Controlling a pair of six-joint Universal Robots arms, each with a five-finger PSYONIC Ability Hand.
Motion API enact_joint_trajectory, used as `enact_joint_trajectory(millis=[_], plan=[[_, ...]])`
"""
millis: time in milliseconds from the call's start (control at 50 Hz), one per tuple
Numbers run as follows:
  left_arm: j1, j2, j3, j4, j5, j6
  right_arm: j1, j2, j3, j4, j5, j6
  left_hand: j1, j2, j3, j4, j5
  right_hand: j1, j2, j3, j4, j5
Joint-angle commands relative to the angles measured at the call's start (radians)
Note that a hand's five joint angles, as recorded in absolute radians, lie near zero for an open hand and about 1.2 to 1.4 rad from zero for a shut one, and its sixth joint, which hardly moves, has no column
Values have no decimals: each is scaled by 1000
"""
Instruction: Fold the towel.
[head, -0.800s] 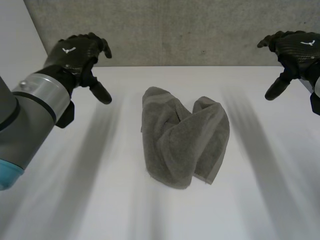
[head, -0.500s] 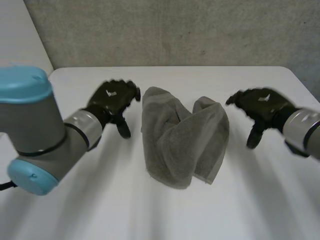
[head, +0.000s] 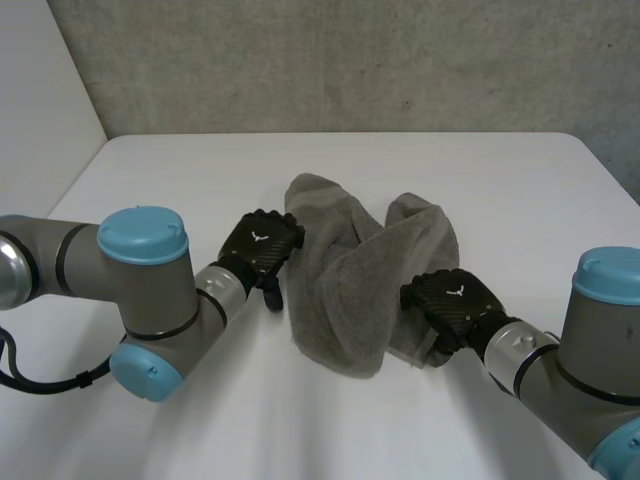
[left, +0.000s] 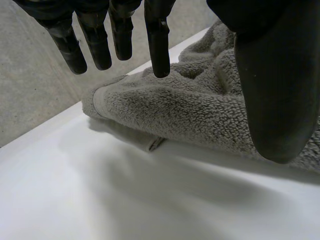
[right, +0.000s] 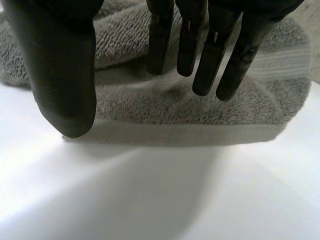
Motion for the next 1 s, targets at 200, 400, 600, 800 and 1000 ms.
enact_joint_trajectory(millis=[200,400,600,800,1000], plan=[[1,23,-5,-3,-4,-10,20,48,-5,-70,16,1,-32,-20,-24,-33,-3,10,17,13,13,6],[1,23,-8,-5,-4,-10,32,88,-17,-89,18,0,-32,-20,-24,-33,-3,31,38,34,34,26],[2,23,-11,-10,-6,-11,32,62,-9,-73,33,-2,-35,-23,-27,-36,-6,22,29,25,25,17],[1,31,-24,-5,-4,-11,15,-57,18,41,12,-5,-35,-23,-27,-36,-6,-93,-85,-89,-89,-97],[2,31,-28,-5,-4,-11,-2,-51,51,46,-18,-11,-35,-23,-27,-36,-6,-84,-77,-81,-80,-88]])
